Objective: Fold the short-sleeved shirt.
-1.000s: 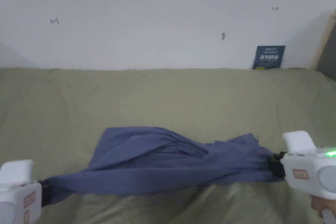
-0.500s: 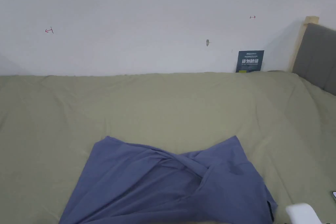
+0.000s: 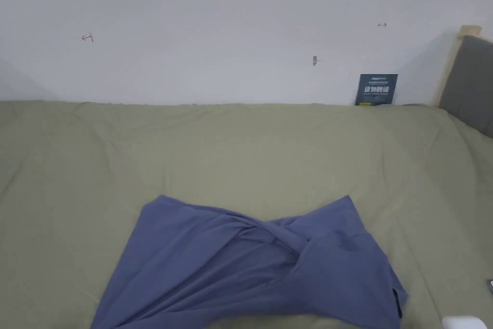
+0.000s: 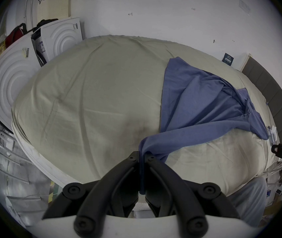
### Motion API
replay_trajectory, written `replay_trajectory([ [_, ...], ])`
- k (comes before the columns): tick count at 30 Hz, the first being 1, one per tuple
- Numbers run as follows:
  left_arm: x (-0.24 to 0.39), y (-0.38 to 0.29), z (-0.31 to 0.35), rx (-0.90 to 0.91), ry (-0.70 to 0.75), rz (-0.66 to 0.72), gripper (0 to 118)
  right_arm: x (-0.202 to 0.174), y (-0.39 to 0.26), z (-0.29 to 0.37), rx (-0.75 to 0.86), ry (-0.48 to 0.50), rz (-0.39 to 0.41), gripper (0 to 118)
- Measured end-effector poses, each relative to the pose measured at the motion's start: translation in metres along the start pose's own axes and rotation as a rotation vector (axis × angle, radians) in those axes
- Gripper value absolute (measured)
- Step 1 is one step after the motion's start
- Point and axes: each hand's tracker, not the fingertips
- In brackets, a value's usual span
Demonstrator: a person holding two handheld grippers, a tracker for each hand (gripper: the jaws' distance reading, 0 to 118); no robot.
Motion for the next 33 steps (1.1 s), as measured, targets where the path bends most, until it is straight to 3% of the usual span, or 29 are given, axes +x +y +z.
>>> replay_trajectory([
  [1, -0.002, 0.0, -0.001, -0.004, -0.024, 0.03, 24, -0.003, 0.001, -0.001, -0.003, -0.004, -0.005, 2],
  [2, -0.003, 0.001, 0.0, -0.005, -0.011, 0.019, 65, -0.007, 0.001, 0.0, 0.012, -0.015, -0.008, 22],
  [3, -0.002, 0.001, 0.0, -0.011, -0.006, 0.011, 104, -0.01, 0.003, 0.001, 0.022, -0.024, -0.006, 63],
  [4, 0.0, 0.001, 0.004, -0.005, 0.006, -0.003, 118, -0.011, 0.006, 0.001, 0.019, -0.02, -0.01, 114],
  [5, 0.004, 0.003, 0.015, 0.103, -0.025, -0.041, 115, -0.014, 0.008, 0.004, 0.011, 0.004, -0.022, 118],
  [7, 0.006, 0.007, 0.027, 0.042, -0.002, -0.053, 116, -0.023, 0.015, 0.019, 0.046, 0.055, -0.052, 118],
  [11, 0.024, 0.013, 0.061, 0.105, -0.016, -0.106, 115, -0.045, 0.023, 0.048, 0.148, 0.07, -0.055, 118],
  [12, 0.028, 0.013, 0.068, 0.117, -0.028, -0.109, 111, -0.049, 0.022, 0.053, 0.148, 0.082, -0.061, 117],
  [13, 0.031, 0.012, 0.077, 0.142, -0.06, -0.106, 95, -0.055, 0.022, 0.06, 0.154, 0.086, -0.069, 105],
  [14, 0.033, 0.011, 0.085, 0.159, -0.103, -0.111, 67, -0.061, 0.02, 0.067, 0.173, 0.1, -0.074, 80],
  [15, 0.034, 0.009, 0.088, 0.178, -0.119, -0.106, 24, -0.067, 0.018, 0.073, 0.188, 0.1, -0.071, 39],
  [16, 0.037, 0.008, 0.09, 0.172, -0.105, -0.116, 0, -0.071, 0.014, 0.076, 0.199, 0.087, -0.066, 0],
  [18, 0.042, 0.006, 0.092, 0.245, -0.086, -0.137, 0, -0.082, 0.01, 0.078, 0.221, 0.062, -0.037, 0],
  [20, 0.045, 0.009, 0.087, 0.184, -0.101, -0.139, 0, -0.085, 0.008, 0.078, 0.195, 0.102, -0.025, 0],
  [24, 0.046, 0.025, 0.068, 0.144, -0.127, -0.113, 0, -0.088, 0.008, 0.07, 0.191, 0.089, -0.021, 0],
  [33, 0.069, 0.147, -0.021, 0.124, -0.114, -0.139, 0, -0.075, 0.036, 0.037, 0.148, 0.11, -0.048, 0],
])
